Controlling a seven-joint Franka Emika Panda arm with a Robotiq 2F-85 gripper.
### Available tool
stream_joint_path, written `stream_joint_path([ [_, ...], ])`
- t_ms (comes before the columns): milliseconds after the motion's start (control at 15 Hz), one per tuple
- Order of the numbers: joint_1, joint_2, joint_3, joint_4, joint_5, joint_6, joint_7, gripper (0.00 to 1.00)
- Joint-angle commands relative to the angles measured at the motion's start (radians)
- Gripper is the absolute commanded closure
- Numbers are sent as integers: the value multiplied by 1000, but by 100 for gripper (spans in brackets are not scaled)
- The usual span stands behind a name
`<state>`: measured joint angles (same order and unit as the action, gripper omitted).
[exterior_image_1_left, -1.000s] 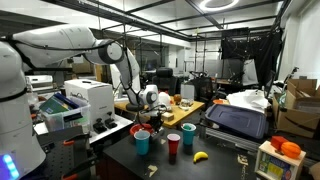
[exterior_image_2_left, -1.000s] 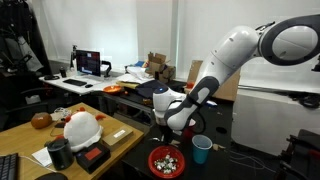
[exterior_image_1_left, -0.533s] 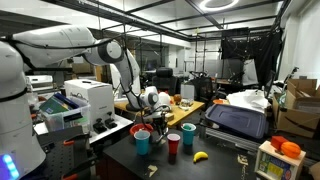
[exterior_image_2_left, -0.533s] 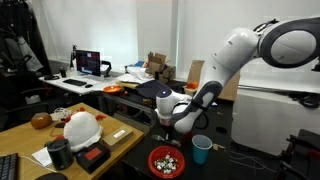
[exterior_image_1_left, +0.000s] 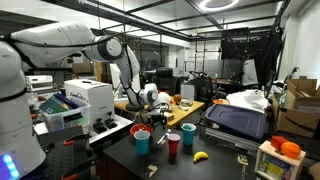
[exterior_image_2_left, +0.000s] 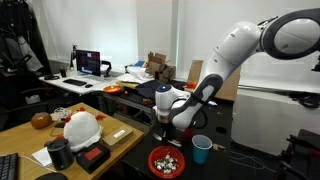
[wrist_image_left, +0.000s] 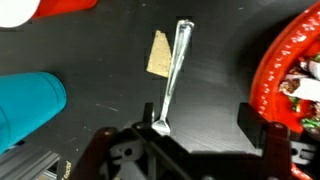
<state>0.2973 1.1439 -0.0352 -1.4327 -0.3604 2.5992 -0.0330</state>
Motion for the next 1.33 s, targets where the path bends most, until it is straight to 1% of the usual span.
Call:
stream_joint_path([
  [0, -55, -130, 98, -127, 58, -53, -96, 0],
  [133, -71, -166, 132, -160, 83, -97, -125, 0],
  [400, -97, -213, 179, -200, 119, -173, -166, 0],
  [600, -122, -203, 220, -200, 176, -233, -190, 0],
  [933, -110, -168, 227, -230, 197, -250, -194, 0],
  [1133, -98, -139, 224, -221, 205, -262, -169, 0],
  [1267, -97, -127, 235, -209, 224, -276, -165, 0],
])
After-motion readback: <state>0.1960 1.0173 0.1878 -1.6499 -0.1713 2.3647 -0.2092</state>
